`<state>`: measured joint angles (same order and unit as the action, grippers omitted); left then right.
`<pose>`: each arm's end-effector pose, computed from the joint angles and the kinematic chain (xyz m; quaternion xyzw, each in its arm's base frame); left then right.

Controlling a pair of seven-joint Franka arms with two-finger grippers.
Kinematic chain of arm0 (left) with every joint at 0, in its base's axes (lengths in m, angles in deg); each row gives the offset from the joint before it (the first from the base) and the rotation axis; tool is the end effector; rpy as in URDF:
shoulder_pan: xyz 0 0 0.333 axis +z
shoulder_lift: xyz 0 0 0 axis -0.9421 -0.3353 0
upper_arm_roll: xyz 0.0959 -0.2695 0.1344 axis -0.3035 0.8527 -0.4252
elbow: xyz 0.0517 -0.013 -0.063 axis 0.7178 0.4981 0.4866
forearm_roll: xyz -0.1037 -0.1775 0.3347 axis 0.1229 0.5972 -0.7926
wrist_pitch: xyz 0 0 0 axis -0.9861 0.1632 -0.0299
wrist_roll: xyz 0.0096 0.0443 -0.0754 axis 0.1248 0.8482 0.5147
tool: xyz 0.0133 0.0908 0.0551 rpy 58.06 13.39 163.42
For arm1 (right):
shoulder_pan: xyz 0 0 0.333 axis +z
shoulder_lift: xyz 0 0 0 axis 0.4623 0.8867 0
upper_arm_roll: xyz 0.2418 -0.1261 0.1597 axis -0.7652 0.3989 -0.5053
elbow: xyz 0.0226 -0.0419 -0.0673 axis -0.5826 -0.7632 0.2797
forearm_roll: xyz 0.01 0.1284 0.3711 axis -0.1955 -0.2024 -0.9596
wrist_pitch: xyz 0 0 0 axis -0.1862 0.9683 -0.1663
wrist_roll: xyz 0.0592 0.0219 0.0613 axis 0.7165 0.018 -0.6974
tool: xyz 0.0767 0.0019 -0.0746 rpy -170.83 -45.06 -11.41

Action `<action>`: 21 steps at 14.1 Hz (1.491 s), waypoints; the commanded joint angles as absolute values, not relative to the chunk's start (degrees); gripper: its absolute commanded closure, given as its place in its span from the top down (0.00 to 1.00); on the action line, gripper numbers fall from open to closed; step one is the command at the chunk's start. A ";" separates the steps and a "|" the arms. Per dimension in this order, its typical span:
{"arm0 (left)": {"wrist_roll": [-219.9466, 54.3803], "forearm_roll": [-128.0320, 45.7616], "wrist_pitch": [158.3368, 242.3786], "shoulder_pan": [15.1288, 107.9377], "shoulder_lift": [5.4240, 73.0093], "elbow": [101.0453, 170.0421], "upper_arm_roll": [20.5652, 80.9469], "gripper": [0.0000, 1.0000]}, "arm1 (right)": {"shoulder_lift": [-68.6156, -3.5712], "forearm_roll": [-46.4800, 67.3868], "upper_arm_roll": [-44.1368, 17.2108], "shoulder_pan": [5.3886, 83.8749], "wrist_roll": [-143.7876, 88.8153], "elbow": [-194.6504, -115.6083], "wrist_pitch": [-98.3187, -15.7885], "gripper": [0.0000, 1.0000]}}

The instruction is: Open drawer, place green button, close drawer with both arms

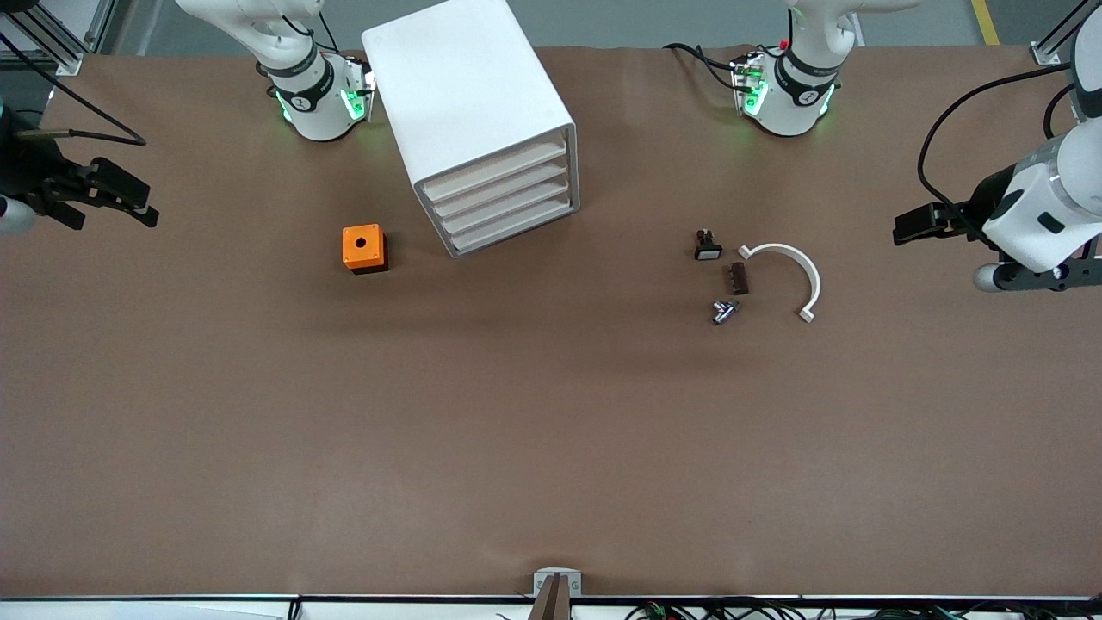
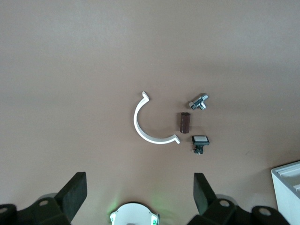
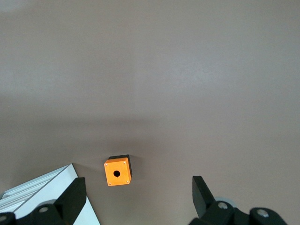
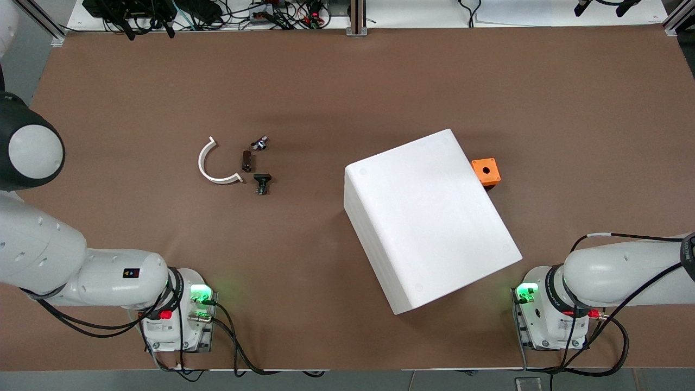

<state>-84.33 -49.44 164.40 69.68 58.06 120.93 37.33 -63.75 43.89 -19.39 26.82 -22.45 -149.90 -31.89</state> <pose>0.5694 -0.0539 0.5868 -0.9953 -0.0208 0.0941 0.0002 0.5323 0.0045 0.6348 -0.9995 0.0020 -0.0068 0.0302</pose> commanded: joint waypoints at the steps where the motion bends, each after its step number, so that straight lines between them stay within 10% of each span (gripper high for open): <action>1: -83.63 -50.74 165.46 70.14 61.31 122.23 37.62 1.00 | -65.45 42.64 -19.88 25.69 -22.28 -151.47 -32.40 1.00; 21: -83.28 -51.53 170.12 70.14 67.21 124.87 37.62 1.00 | -67.56 44.93 -20.23 25.34 -22.54 -154.37 -34.25 1.00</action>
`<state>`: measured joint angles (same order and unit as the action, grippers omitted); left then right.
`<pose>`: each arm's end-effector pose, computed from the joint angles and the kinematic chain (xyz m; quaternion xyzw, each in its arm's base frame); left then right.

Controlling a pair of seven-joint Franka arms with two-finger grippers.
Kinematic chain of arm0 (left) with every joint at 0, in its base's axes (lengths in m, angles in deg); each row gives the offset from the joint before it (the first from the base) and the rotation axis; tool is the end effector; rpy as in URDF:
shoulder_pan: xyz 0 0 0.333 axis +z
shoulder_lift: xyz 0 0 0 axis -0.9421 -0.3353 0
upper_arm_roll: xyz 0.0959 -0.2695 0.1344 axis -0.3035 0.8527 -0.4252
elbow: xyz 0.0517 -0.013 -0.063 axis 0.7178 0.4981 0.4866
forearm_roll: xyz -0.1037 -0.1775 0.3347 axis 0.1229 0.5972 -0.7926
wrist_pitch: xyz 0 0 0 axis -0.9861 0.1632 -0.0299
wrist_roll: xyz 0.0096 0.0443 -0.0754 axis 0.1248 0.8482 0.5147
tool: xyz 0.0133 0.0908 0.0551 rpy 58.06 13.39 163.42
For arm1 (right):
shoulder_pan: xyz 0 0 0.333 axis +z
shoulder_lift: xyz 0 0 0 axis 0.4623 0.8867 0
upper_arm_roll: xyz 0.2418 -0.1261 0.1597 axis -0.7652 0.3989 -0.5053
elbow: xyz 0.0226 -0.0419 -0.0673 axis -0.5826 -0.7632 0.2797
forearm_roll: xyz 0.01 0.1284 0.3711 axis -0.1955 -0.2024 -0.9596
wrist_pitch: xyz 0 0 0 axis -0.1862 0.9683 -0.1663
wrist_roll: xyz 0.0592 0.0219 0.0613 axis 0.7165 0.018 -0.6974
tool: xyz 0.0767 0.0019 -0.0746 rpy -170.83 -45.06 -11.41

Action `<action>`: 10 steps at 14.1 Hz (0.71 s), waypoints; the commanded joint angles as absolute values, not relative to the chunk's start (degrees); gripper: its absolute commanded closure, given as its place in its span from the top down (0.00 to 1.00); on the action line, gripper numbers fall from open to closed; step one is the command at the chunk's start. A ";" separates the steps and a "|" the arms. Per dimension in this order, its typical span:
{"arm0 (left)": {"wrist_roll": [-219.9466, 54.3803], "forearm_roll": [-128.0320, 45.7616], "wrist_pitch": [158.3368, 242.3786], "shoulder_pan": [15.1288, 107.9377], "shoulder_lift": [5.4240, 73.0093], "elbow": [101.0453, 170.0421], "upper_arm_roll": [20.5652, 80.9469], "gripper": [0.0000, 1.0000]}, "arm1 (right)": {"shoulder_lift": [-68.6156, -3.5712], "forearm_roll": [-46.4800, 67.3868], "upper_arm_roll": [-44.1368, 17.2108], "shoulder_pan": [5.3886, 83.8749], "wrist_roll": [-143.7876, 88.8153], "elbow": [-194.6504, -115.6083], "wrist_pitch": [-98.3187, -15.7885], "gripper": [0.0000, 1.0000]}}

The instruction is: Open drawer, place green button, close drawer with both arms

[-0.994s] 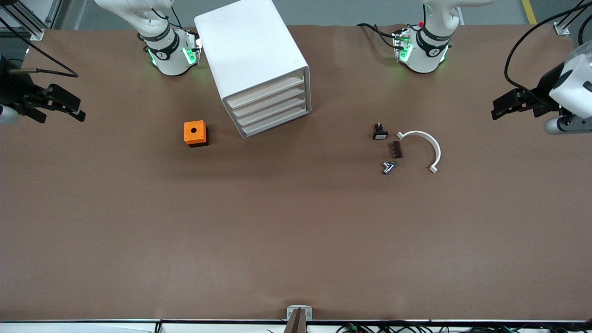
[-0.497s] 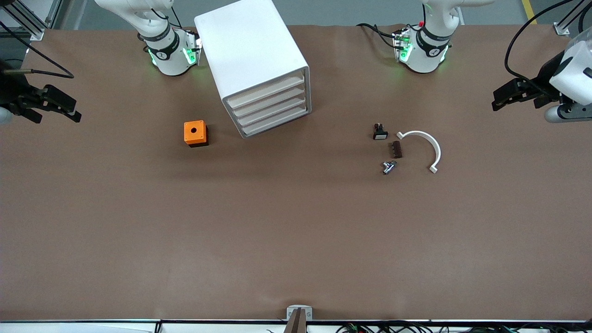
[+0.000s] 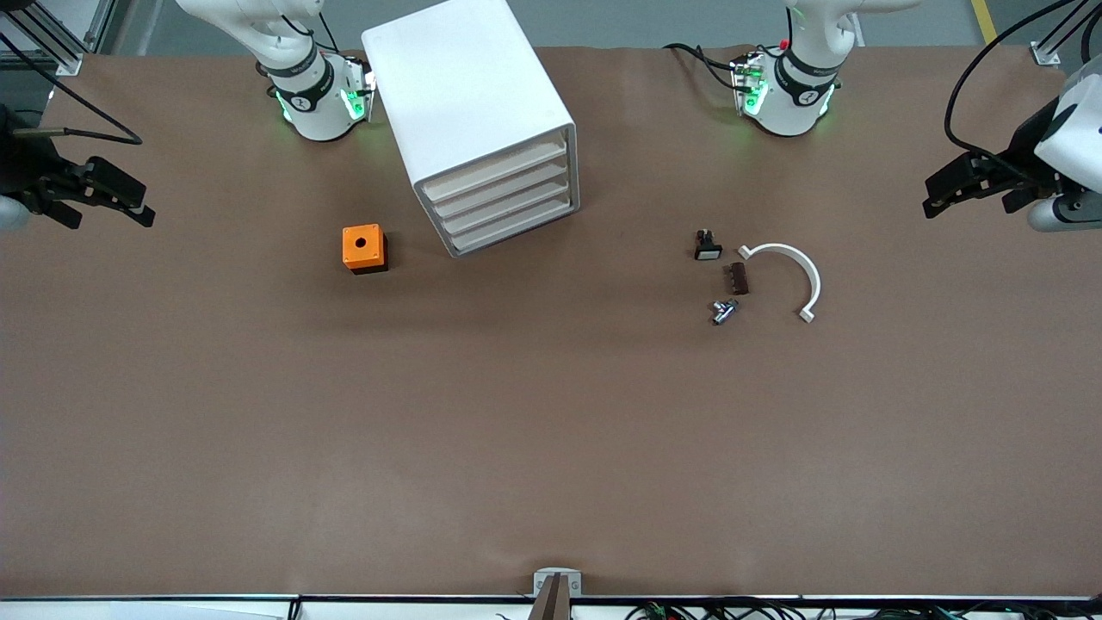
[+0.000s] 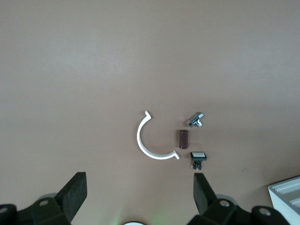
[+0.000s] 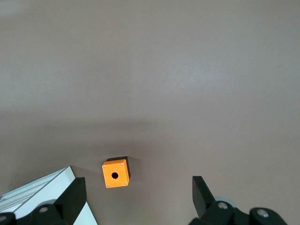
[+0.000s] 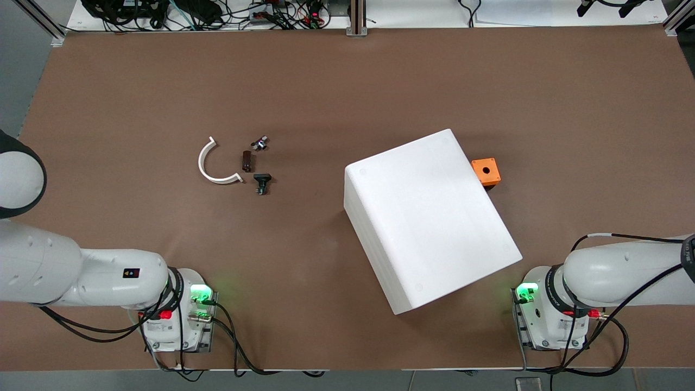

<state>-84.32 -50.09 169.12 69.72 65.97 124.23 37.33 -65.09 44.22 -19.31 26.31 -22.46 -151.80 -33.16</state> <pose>0.5384 -0.0525 0.6433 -0.9997 -0.0217 0.0123 0.0020 0.5269 -0.0017 0.6334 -0.9995 0.0075 -0.0131 0.0272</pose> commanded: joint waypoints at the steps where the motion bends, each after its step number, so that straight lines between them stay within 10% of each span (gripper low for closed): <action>1: -83.28 -51.62 170.21 70.14 67.12 124.69 37.62 1.00 | -67.47 44.93 -20.23 25.34 -22.54 -154.37 -34.25 1.00; 10: -83.28 -51.53 171.00 70.06 66.60 124.16 37.62 1.00 | -67.12 46.07 -20.32 25.51 -22.54 -153.84 -33.98 1.00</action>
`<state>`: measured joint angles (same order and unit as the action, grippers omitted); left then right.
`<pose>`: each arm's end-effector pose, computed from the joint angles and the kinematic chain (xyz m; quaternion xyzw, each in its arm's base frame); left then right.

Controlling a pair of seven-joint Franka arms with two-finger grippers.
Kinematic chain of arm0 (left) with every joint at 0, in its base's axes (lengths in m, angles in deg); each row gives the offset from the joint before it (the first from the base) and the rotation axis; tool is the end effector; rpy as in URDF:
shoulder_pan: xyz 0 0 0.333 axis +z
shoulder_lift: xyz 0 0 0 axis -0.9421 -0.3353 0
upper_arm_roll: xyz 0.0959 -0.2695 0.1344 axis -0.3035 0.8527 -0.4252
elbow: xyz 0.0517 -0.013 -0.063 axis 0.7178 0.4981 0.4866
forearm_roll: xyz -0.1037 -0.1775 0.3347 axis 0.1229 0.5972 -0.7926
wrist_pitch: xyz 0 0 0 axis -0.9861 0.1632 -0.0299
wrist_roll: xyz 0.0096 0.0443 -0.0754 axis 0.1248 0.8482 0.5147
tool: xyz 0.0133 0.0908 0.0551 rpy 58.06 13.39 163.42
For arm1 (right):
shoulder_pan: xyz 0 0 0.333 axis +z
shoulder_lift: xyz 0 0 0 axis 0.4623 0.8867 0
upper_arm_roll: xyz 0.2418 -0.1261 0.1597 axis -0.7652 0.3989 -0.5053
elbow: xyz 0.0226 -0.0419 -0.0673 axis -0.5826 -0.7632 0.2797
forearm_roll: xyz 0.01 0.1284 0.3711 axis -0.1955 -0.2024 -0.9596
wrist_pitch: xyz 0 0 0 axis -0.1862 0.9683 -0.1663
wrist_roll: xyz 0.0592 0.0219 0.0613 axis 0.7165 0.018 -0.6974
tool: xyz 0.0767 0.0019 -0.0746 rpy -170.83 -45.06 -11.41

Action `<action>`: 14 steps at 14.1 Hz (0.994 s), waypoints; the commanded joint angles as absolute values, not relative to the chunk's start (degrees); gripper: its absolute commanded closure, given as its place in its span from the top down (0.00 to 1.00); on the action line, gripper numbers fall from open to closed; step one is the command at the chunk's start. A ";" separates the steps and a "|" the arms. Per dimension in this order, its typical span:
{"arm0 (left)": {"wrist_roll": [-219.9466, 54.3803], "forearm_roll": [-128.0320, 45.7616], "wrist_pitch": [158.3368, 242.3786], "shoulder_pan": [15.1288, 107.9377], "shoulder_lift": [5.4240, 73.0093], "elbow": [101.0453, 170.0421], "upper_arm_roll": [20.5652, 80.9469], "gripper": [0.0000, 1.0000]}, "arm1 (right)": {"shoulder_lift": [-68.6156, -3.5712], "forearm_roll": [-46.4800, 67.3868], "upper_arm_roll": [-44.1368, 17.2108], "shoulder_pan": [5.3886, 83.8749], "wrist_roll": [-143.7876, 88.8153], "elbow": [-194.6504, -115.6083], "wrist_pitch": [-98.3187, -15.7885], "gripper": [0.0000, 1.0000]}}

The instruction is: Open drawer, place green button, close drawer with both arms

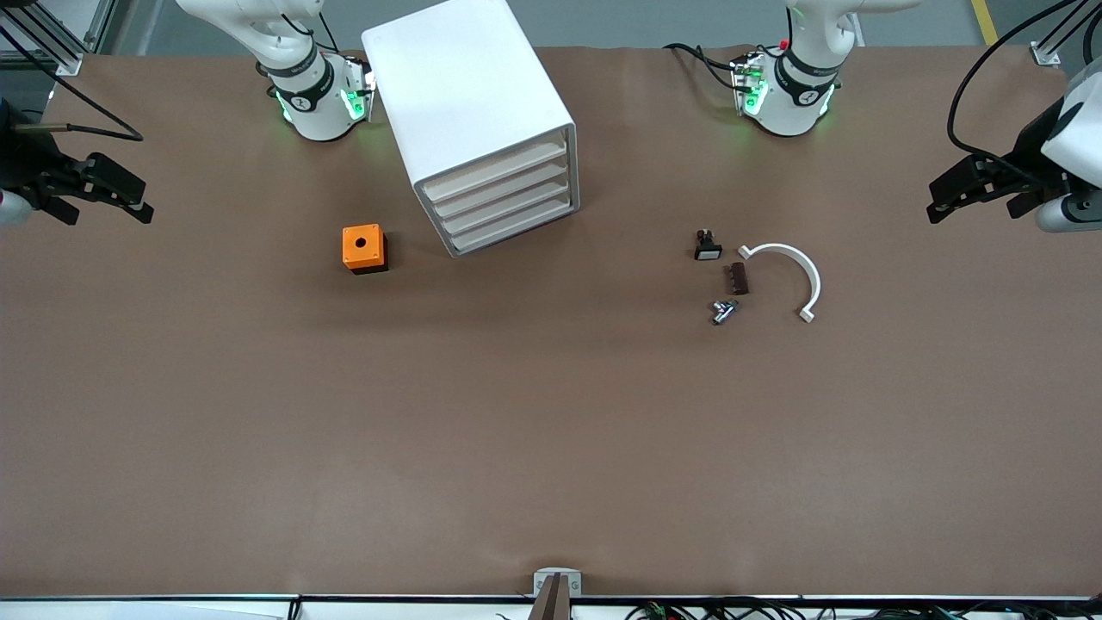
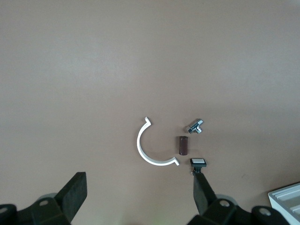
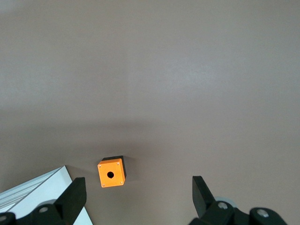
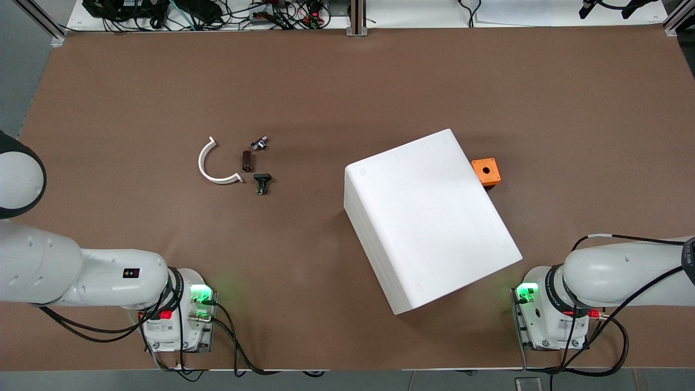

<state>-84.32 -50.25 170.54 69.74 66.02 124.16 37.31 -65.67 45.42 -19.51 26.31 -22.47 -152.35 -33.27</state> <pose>0.5409 -0.0520 0.6464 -0.9998 -0.0222 -0.0012 0.0018 0.5238 -0.0019 0.6343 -0.9997 0.0056 -0.0142 0.0165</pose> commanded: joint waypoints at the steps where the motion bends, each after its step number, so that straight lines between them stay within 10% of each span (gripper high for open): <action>1: -83.28 -51.36 171.00 70.06 66.60 124.07 37.62 1.00 | -67.12 46.07 -20.32 25.51 -22.46 -153.84 -33.98 1.00; 14: -83.54 -50.74 171.00 70.06 66.60 123.72 37.62 1.00 | -67.03 45.98 -20.41 25.51 -22.37 -153.84 -33.54 1.00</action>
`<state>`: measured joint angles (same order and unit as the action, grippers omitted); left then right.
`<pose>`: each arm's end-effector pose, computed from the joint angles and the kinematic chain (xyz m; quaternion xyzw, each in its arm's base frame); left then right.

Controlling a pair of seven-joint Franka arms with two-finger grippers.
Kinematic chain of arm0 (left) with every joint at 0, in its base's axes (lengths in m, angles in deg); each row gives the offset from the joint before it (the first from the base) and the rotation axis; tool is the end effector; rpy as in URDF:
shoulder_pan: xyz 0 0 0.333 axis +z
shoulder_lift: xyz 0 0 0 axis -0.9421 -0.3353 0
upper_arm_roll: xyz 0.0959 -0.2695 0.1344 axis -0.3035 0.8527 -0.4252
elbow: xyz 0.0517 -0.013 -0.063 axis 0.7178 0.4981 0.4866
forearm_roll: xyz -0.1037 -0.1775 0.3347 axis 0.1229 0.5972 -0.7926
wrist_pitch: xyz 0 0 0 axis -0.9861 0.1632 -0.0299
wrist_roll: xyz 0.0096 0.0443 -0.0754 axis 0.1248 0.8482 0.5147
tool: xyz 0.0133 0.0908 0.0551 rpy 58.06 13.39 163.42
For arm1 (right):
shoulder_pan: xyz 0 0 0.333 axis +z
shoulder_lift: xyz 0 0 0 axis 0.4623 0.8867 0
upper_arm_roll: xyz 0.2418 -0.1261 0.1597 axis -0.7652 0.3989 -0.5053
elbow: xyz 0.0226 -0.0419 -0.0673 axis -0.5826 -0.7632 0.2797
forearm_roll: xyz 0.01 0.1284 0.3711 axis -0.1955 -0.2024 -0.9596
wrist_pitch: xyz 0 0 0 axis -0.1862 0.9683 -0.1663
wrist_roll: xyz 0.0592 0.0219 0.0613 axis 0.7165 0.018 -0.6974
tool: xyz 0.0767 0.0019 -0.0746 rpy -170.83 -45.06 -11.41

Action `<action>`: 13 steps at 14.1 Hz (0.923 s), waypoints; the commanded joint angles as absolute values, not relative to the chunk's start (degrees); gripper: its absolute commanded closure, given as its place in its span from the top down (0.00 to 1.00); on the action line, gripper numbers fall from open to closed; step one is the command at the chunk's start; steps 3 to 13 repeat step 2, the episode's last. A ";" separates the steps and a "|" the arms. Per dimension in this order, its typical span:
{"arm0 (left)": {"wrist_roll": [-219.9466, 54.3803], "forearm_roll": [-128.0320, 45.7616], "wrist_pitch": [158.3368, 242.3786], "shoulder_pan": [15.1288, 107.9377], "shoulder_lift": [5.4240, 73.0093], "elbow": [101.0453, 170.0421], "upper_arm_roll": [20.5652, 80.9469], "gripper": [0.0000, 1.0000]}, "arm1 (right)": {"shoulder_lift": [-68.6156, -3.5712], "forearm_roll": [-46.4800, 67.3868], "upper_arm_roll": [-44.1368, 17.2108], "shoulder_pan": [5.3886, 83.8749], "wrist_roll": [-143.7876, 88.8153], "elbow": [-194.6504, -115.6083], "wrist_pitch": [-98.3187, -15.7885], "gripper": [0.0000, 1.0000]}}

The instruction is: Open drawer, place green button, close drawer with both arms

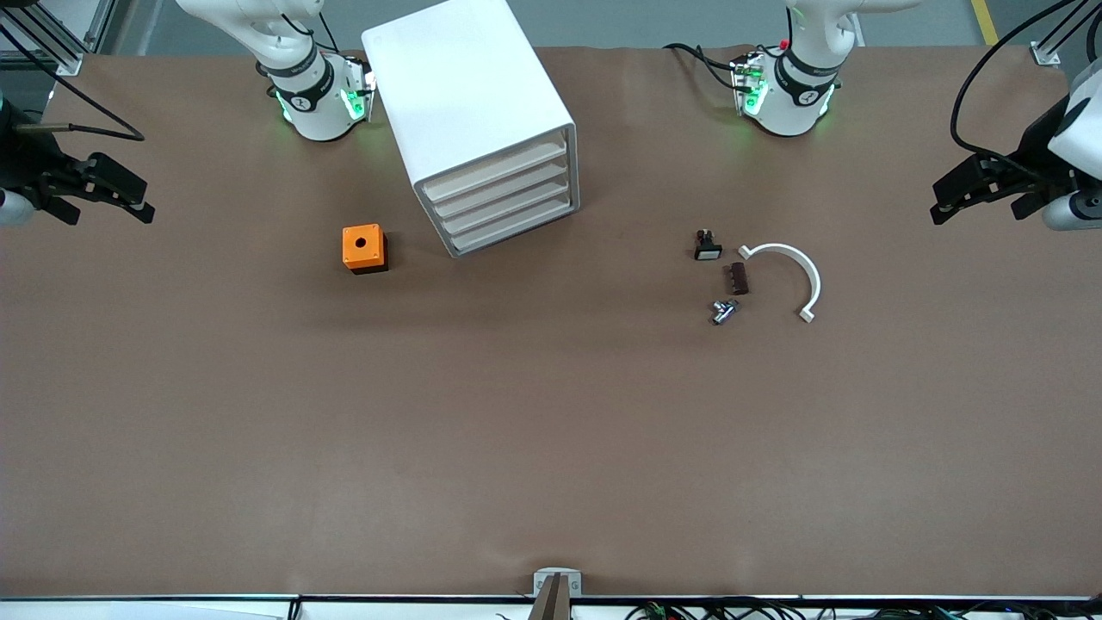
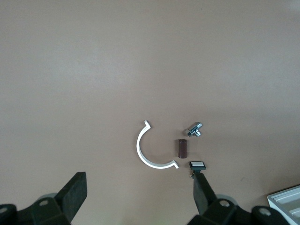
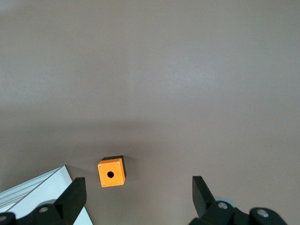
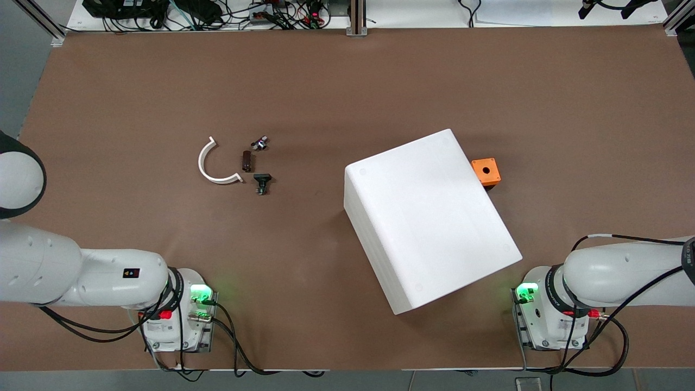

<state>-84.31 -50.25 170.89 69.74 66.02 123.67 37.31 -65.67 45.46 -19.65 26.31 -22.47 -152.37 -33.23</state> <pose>0.5415 -0.0521 0.6510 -0.9997 -0.0221 -0.0085 0.0010 0.5237 -0.0006 0.6340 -0.9998 0.0044 -0.0137 0.0161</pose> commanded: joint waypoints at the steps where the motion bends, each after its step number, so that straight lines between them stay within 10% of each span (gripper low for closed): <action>1: -83.63 -50.74 171.00 70.14 66.60 123.63 37.62 1.00 | -67.12 45.98 -20.41 25.51 -22.37 -153.84 -33.46 1.00; 13: -83.63 -50.74 171.00 70.06 66.60 123.72 37.62 1.00 | -67.03 45.98 -20.41 25.51 -22.37 -153.84 -33.45 1.00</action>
